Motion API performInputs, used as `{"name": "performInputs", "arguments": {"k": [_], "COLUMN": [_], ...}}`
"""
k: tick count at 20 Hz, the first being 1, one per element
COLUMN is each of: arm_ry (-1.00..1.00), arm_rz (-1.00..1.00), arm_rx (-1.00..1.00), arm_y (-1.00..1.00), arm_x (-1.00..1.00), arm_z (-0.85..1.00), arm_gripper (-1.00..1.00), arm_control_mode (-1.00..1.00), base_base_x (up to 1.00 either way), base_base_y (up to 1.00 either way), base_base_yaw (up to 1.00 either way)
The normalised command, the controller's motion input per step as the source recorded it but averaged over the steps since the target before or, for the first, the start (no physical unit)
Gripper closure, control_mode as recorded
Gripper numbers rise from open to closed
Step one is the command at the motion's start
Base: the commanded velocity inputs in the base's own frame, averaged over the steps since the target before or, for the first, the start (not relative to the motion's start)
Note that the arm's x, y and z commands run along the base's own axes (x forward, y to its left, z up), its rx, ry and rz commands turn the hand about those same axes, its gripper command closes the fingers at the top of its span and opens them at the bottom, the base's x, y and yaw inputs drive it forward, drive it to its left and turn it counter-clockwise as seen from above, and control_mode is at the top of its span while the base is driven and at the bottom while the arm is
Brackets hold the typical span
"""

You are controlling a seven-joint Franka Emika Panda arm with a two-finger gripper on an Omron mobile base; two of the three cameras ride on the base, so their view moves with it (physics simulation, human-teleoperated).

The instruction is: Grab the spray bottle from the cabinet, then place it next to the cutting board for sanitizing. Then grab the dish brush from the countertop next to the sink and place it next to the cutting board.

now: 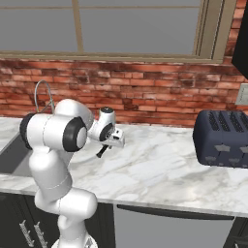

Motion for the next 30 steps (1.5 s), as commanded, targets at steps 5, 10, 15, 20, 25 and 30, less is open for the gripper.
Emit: {"name": "performInputs", "arguments": {"k": [5, 10, 15, 20, 25, 30], "arm_ry": [-0.33, -0.27, -0.25, -0.17, -0.18, -0.20], "arm_rz": [0.01, 0.00, 0.00, 0.00, 0.00, 0.00], "arm_rx": [0.18, 0.05, 0.01, 0.01, 0.02, 0.03], "arm_y": [0.00, 0.00, 0.00, 0.00, 0.00, 0.00], "arm_x": [-0.75, -0.84, -0.67, -0.62, -0.76, -0.85], "arm_z": [0.82, 1.00, 1.00, 1.00, 1.00, 1.00], "arm_gripper": [1.00, 1.00, 1.00, 1.00, 1.00, 1.00], "arm_control_mode": [-1.00, -1.00, -1.00, -1.00, -1.00, -1.00], "base_base_x": [0.00, 0.00, 0.00, 0.00, 0.00, 0.00], "base_base_y": [0.00, 0.00, 0.00, 0.00, 0.00, 0.00], "base_base_yaw": [0.00, 0.00, 0.00, 0.00, 0.00, 0.00]}}
